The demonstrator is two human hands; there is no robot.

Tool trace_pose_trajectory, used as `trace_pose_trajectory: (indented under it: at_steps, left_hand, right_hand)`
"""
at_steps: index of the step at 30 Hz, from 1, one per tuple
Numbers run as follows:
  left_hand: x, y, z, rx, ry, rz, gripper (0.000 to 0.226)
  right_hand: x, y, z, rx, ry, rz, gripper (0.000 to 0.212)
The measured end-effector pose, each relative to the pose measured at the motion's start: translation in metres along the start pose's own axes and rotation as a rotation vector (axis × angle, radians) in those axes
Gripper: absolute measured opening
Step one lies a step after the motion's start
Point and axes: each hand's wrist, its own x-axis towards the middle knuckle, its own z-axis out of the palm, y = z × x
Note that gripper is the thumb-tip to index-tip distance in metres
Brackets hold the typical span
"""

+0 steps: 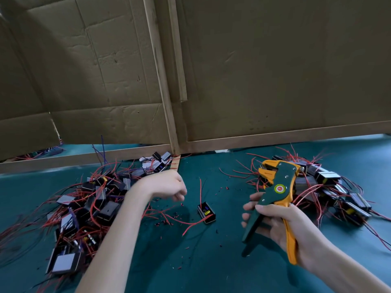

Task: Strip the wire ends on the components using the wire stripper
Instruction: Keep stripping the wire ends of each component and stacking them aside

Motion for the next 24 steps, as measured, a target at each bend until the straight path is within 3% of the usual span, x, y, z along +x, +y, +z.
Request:
trace_pose_trajectory:
  at_steps: [4, 6, 10, 13, 19, 24]
  left_hand:
    - [0.028, -0.002, 0.039, -0.158, 0.134, 0.001, 0.025]
    - [0.037, -0.003, 0.052, -0.266, 0.237, 0.058, 0.016]
    - [0.038, 0.001, 0.057, -0.697, 0.167, 0.151, 0.006]
    - [0.033, 0.008, 0.053, -0.841, 0.214, 0.257, 0.011]
    - [0.021, 0.024, 0.043, -0.927, 0.355, 0.365, 0.008]
    - [0.009, 0.026, 0.039, -0.876, 0.325, 0.408, 0.01]
  right_hand:
    - [-0.001, 0.001, 0.002, -0.027, -0.011, 0.015, 0.038]
    - [-0.001, 0.001, 0.002, -0.044, -0.022, 0.019, 0.039]
    - [-0.003, 0.002, 0.001, -0.087, -0.059, 0.03, 0.041]
    - [-0.003, 0.003, 0.001, -0.116, -0.083, 0.028, 0.037]
    - [-0.005, 0.004, 0.001, -0.154, -0.145, -0.003, 0.027]
    - [-0.004, 0.004, 0.002, -0.142, -0.159, -0.01, 0.024]
